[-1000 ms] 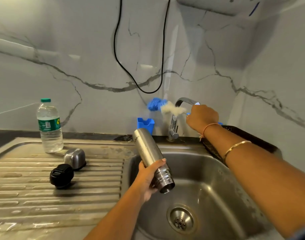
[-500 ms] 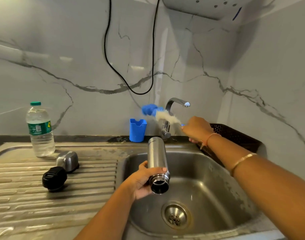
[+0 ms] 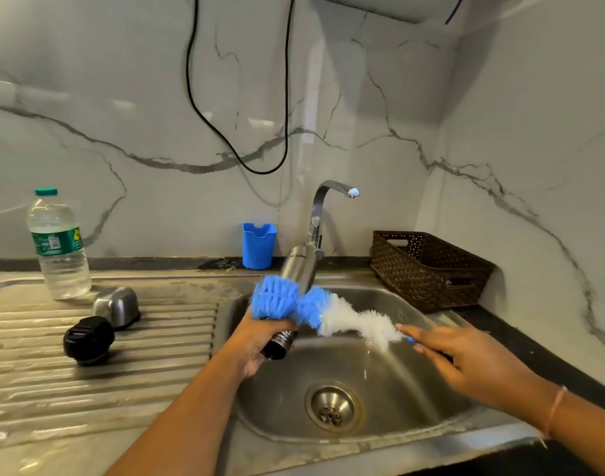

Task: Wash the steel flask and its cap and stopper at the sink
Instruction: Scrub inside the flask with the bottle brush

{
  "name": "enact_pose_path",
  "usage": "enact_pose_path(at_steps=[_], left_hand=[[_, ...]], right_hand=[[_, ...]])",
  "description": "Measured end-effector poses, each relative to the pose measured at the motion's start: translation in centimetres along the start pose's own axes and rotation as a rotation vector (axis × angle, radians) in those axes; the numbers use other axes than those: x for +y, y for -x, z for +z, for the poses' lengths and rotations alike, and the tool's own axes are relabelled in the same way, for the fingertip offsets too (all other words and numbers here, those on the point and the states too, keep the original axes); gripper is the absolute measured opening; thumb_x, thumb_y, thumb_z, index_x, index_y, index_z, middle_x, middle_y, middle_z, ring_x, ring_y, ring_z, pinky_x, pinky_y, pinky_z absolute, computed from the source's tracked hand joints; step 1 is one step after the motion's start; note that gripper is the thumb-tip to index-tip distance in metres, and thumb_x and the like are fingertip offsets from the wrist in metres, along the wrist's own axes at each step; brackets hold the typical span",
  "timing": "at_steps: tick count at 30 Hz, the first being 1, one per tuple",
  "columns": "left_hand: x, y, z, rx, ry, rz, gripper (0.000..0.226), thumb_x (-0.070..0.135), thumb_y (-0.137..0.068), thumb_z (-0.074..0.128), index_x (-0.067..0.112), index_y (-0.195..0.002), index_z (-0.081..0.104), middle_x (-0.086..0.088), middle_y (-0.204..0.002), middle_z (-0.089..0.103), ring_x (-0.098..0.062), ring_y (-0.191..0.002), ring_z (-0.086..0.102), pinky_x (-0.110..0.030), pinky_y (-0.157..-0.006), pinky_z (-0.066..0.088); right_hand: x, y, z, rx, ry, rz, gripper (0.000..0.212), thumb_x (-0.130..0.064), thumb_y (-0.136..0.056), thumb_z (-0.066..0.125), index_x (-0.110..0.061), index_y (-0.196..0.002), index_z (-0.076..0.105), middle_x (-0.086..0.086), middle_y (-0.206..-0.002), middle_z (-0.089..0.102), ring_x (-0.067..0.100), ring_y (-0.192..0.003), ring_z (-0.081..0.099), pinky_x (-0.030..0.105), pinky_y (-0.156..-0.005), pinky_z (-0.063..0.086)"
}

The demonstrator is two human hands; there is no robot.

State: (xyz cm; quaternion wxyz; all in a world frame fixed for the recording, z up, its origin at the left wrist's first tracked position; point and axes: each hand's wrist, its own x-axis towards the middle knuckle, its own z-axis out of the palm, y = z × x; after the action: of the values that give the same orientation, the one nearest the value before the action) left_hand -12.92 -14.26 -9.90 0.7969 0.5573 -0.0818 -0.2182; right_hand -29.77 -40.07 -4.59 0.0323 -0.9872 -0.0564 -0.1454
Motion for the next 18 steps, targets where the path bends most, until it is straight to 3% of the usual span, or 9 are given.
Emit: enact_pose_path(at_steps=[3,5,7,10,13,15,18], left_hand=[[0.0,0.1,0.1,-0.01,-0.112,0.024,0.078,-0.007,-0.065,0.078,0.026,-0.126,0.043,-0.013,-0.115,0.057,-0.032,-0.094,0.064,-0.041,-0.069,0.057],[-0.1,0.1,0.3,-0.014,-0.194,0.053,0.091,0.004,-0.051,0.086,0.034,-0.125,0.043,-0.009,-0.116,0.053,-0.033,-0.101,0.061,-0.042,-0.074,0.057],[0.0,0.2,0.6,-0.014,-0.27,0.082,0.101,0.016,-0.038,0.087,0.038,-0.125,0.042,-0.005,-0.116,0.051,-0.031,-0.103,0.06,-0.044,-0.08,0.057],[-0.2,0.3,0.4,0.004,-0.303,0.116,0.101,0.014,-0.045,0.089,0.035,-0.129,0.037,-0.004,-0.115,0.053,-0.028,-0.101,0.061,-0.045,-0.079,0.057],[-0.3,0.3,0.1,0.037,-0.344,0.186,0.097,-0.005,-0.061,0.082,0.025,-0.137,0.029,0.0,-0.111,0.058,-0.02,-0.098,0.062,-0.031,-0.07,0.056],[-0.3,0.4,0.1,0.039,-0.4,0.21,0.105,-0.004,-0.063,0.082,0.029,-0.142,0.021,0.003,-0.114,0.053,-0.018,-0.098,0.059,-0.026,-0.065,0.054],[-0.1,0.7,0.4,0.039,-0.492,0.254,0.118,0.0,-0.064,0.083,0.036,-0.145,0.006,0.002,-0.12,0.044,-0.017,-0.105,0.052,-0.021,-0.064,0.05]], right_hand=[[1.2,-0.1,-0.4,0.098,0.002,0.141,0.042,-0.028,-0.098,0.046,-0.04,-0.136,0.037,-0.019,-0.089,0.06,-0.003,-0.06,0.048,0.01,-0.055,0.039],[2.3,-0.3,-0.8,0.179,-0.014,0.281,0.037,-0.028,-0.098,0.045,-0.033,-0.135,0.048,-0.018,-0.075,0.056,-0.001,-0.05,0.045,0.013,-0.048,0.038],[2.5,-0.1,-1.0,0.217,0.039,0.33,0.039,-0.029,-0.098,0.044,-0.03,-0.137,0.049,-0.014,-0.077,0.061,-0.001,-0.047,0.043,0.014,-0.045,0.034],[0.8,1.4,-1.0,0.137,0.034,0.162,0.043,-0.029,-0.099,0.042,-0.036,-0.141,0.037,-0.017,-0.086,0.058,-0.002,-0.057,0.043,0.014,-0.054,0.039],[-1.1,2.0,-0.6,-0.014,0.157,0.063,0.047,-0.034,-0.101,0.031,-0.044,-0.142,0.011,-0.016,-0.095,0.051,0.001,-0.072,0.045,0.016,-0.07,0.043],[-0.5,1.0,-0.7,0.01,0.147,0.106,0.044,-0.034,-0.101,0.032,-0.043,-0.143,0.023,-0.014,-0.094,0.056,-0.001,-0.065,0.043,0.014,-0.063,0.041],[1.4,-0.6,-1.0,0.136,0.042,0.316,0.041,-0.032,-0.1,0.037,-0.032,-0.14,0.044,-0.012,-0.078,0.058,-0.001,-0.053,0.039,0.015,-0.049,0.029]])
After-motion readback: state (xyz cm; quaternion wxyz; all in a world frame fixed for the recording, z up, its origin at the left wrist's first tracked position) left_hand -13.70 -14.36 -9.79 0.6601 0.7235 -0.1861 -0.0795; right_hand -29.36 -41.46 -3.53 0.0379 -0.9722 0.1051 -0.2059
